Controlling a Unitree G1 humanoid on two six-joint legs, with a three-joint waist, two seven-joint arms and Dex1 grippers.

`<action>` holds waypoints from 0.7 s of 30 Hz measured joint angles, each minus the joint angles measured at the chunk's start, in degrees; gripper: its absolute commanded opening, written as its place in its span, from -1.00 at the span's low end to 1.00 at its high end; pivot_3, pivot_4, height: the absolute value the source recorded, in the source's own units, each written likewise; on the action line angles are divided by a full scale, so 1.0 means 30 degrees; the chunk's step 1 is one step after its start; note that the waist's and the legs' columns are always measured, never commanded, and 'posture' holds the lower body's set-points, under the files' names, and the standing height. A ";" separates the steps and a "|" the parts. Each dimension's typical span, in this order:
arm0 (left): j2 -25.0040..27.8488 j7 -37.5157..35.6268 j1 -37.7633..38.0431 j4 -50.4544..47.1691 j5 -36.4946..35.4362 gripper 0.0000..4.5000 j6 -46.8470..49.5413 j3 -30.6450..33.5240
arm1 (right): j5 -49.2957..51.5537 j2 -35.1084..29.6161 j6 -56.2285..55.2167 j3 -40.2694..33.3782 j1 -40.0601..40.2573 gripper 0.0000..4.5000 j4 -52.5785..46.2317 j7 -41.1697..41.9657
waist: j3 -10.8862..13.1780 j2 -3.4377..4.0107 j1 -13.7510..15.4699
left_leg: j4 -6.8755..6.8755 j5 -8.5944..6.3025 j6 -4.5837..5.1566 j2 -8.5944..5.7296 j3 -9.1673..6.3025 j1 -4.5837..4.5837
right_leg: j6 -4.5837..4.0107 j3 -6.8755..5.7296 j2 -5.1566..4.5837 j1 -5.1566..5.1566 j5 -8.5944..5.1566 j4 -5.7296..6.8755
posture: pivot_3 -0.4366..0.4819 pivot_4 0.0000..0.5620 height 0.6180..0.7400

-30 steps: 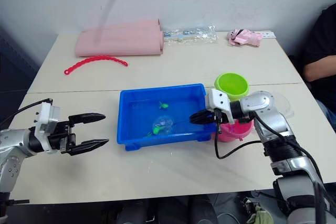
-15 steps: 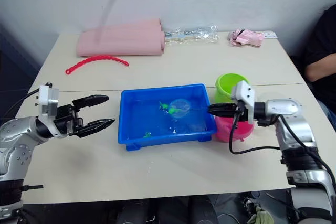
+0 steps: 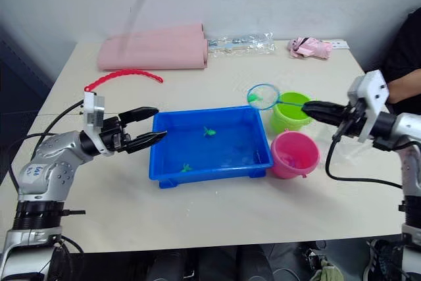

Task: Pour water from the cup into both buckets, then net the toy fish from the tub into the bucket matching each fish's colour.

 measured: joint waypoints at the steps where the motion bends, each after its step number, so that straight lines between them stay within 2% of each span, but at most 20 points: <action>1: -0.0089 -0.0016 -0.0100 0.0072 0.0061 0.99 -0.0065 -0.0070 | -0.0165 -0.0174 -0.0154 -0.0066 0.0000 -1.00 0.0242 -0.0113 | 0.0000 0.0000 -0.0004 | 0.0002 0.0002 0.0002 -0.0006 0.0006 0.0001 | 0.0000 0.0000 0.0002 -0.0002 0.0000 -0.0005 | -0.05 -0.47 1.00; 6: -0.0928 -0.0173 -0.0788 0.0293 0.0595 0.99 -0.0557 -0.0951 | -0.2157 -0.0963 -0.2751 0.0068 -0.0047 -1.00 0.2430 -0.0907 | 0.0000 0.0000 -0.0019 | 0.0009 0.0004 0.0001 -0.0004 0.0014 0.0005 | 0.0002 0.0005 0.0018 -0.0002 0.0000 -0.0013 | -0.05 -0.47 1.00; 13: -0.1780 -0.0073 -0.0794 0.0307 0.0905 0.99 -0.0886 -0.1375 | -0.5857 -0.1038 -0.8665 0.1652 -0.0070 -1.00 0.5139 -0.2313 | 0.0001 0.0002 -0.0068 | 0.0022 0.0018 -0.0023 0.0014 0.0021 0.0012 | 0.0003 0.0022 0.0045 -0.0005 0.0000 -0.0006 | -0.05 -0.47 1.00; 17: -0.2258 0.0075 -0.0776 0.0514 0.1030 0.99 -0.1115 -0.1447 | -0.7990 -0.1313 -1.2463 0.2612 -0.0246 -1.00 0.6701 -0.3560 | 0.0001 0.0003 -0.0074 | 0.0040 0.0019 -0.0024 0.0012 0.0024 0.0012 | 0.0005 0.0027 0.0044 -0.0005 0.0001 0.0001 | -0.05 -0.47 1.00; 21: -0.2383 0.0079 -0.0760 0.0694 0.1137 0.99 -0.1266 -0.1469 | -1.0395 -0.1749 -1.6382 0.3260 -0.1252 -1.00 0.8505 -0.5979 | 0.0004 0.0007 -0.0081 | 0.0050 0.0023 -0.0032 0.0016 0.0021 0.0012 | 0.0005 0.0032 0.0047 -0.0005 0.0000 0.0007 | -0.05 -0.47 1.00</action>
